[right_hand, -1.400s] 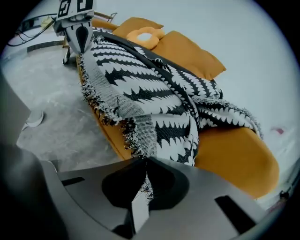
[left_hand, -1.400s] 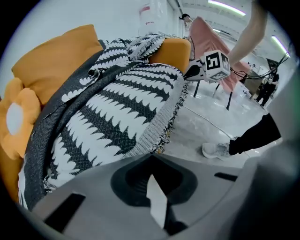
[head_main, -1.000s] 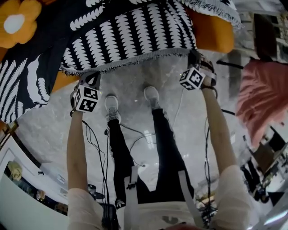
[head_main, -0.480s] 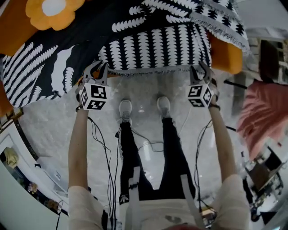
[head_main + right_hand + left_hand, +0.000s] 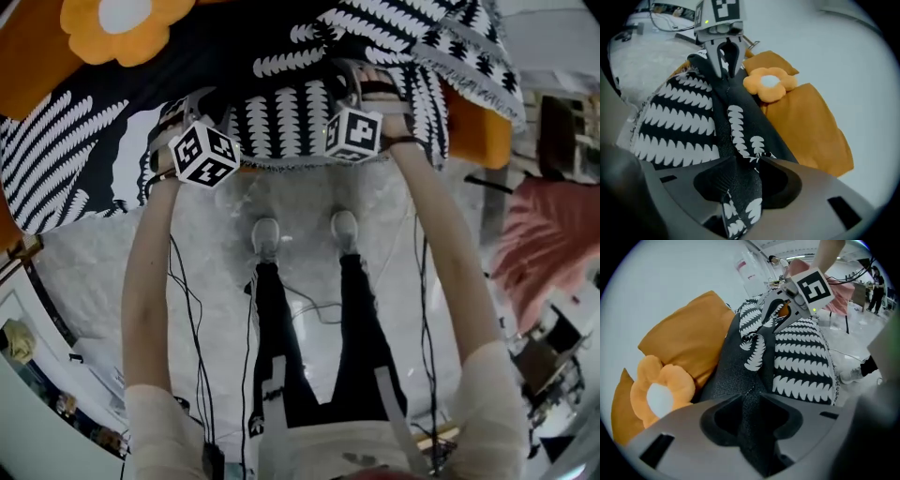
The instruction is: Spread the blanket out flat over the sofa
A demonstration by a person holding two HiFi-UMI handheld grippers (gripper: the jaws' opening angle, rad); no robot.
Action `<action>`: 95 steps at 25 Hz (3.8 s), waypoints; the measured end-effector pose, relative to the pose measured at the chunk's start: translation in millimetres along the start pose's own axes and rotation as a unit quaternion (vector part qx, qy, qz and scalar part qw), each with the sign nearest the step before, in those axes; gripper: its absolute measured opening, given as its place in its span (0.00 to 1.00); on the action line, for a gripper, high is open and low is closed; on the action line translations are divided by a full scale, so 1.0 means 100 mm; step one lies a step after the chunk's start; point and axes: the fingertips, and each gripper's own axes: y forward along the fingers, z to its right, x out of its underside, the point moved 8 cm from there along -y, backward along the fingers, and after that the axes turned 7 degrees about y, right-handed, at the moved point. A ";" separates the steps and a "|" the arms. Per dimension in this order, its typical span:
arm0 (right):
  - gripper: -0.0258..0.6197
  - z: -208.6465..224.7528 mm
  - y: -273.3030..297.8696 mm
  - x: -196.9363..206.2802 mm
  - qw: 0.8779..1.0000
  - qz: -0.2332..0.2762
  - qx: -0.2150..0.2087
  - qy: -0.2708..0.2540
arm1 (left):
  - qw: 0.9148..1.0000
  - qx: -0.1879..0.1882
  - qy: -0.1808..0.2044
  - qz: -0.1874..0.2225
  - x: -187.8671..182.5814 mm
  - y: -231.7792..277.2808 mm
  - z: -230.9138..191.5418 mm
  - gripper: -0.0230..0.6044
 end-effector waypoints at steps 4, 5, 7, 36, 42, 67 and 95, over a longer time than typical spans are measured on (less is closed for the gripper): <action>0.27 0.03 0.36 0.01 0.992 -0.019 -0.011 -0.127 | 0.999 0.027 0.017 -0.014 0.01 0.22 0.01 0.21; 0.27 0.05 0.43 0.00 0.988 -0.020 -0.011 -0.152 | 0.999 0.028 0.011 -0.013 0.01 0.27 0.01 0.21; 0.27 0.06 0.53 -0.04 0.982 -0.021 -0.020 -0.187 | 1.000 0.026 -0.012 -0.007 0.03 0.31 0.01 0.21; 0.05 0.83 -0.49 -0.11 0.998 0.004 -0.043 -0.038 | 0.995 -0.029 -0.029 0.090 -0.72 -0.16 -0.21 0.05; 0.05 0.58 -1.28 0.10 0.999 -0.017 -0.028 -0.021 | 0.985 0.046 -0.030 0.165 -0.96 -0.87 0.33 0.05; 0.05 -2.15 -3.96 2.05 0.975 -0.049 -0.217 0.019 | 0.945 0.318 0.006 0.078 -1.59 -1.84 4.65 0.05; 0.25 -2.78 -3.10 2.63 0.942 -0.151 -0.213 0.212 | 0.956 0.257 -0.139 -0.008 -1.40 -0.63 4.37 0.16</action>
